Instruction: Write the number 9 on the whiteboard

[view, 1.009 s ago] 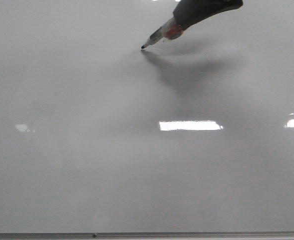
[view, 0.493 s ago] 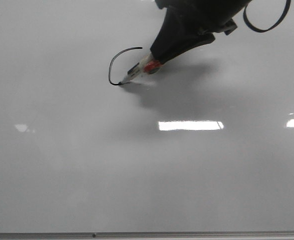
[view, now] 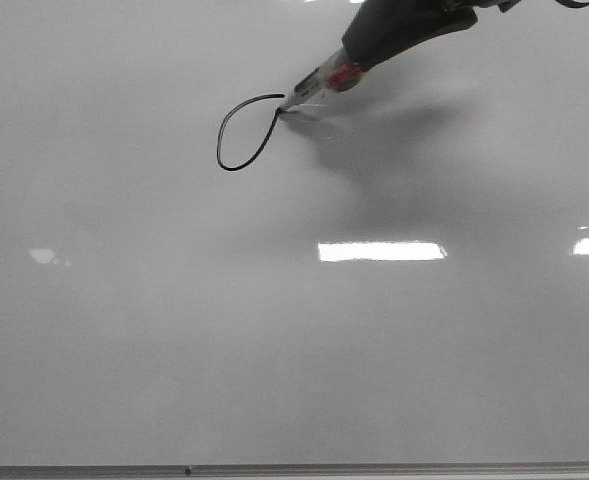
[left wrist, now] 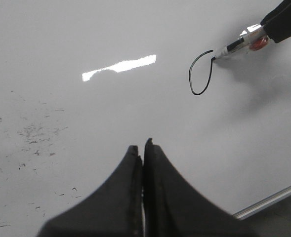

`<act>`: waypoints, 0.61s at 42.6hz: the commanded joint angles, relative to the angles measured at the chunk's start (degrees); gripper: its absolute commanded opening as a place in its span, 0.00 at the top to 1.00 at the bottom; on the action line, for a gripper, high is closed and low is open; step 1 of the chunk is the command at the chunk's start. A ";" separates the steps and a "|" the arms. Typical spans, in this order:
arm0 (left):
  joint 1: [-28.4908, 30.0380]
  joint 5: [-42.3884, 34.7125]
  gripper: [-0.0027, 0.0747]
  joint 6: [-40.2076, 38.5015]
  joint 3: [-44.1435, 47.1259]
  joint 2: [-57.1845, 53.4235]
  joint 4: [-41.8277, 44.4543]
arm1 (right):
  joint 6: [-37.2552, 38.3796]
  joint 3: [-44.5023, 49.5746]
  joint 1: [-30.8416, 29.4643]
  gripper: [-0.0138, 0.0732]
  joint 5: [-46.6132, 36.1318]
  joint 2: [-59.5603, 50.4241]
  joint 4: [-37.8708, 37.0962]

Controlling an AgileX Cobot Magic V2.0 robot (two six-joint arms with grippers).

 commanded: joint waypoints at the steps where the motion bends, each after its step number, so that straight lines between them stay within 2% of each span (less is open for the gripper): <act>1: 0.09 -3.86 0.99 -0.70 -1.58 0.40 -2.04 | -0.54 -1.81 -0.62 0.92 -5.95 -2.29 0.75; 10: 0.09 -3.86 0.99 -0.70 -1.58 0.40 -2.04 | -0.54 -1.76 -0.62 0.92 -5.04 -2.13 0.75; 17: 0.09 -3.86 0.99 -0.70 -1.58 0.40 -2.04 | -0.54 0.04 0.39 0.92 -0.65 1.04 0.68; 26: 0.09 -3.74 0.99 -0.70 -1.58 0.40 -2.04 | -1.30 6.79 4.97 0.92 -4.37 8.17 0.61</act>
